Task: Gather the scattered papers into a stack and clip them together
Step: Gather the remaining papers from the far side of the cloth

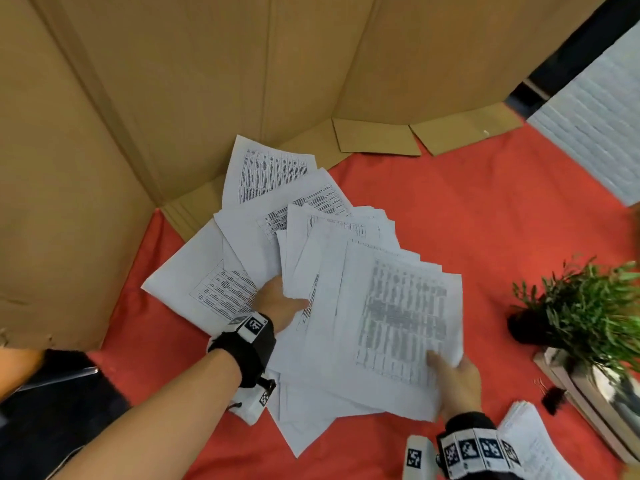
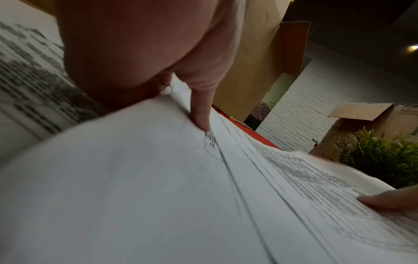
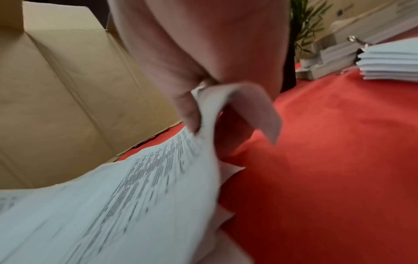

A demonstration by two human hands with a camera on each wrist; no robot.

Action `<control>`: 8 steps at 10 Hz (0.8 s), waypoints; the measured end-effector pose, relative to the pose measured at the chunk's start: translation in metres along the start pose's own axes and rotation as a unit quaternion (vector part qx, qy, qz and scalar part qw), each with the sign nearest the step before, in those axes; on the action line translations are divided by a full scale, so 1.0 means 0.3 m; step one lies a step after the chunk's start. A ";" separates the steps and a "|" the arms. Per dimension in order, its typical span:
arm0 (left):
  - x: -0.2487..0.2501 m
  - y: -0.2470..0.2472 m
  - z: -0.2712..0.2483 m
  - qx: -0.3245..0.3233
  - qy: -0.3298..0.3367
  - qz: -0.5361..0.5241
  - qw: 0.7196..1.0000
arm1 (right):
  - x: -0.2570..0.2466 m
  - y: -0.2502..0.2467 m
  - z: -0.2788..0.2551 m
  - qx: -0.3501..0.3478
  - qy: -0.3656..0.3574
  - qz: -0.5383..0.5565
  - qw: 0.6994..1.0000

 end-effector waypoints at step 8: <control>0.018 0.053 0.026 -0.005 0.010 0.010 1.000 | -0.350 -0.161 -0.186 0.101 -0.113 0.107 0.983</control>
Point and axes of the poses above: each hand's wrist, its own z-axis towards the middle knuckle, its own y-axis out of the palm, x = y × z, the point moved 5 cm from there along z, towards the middle knuckle, and after that the axes turned 3 degrees about -z, right-handed, at the moved point
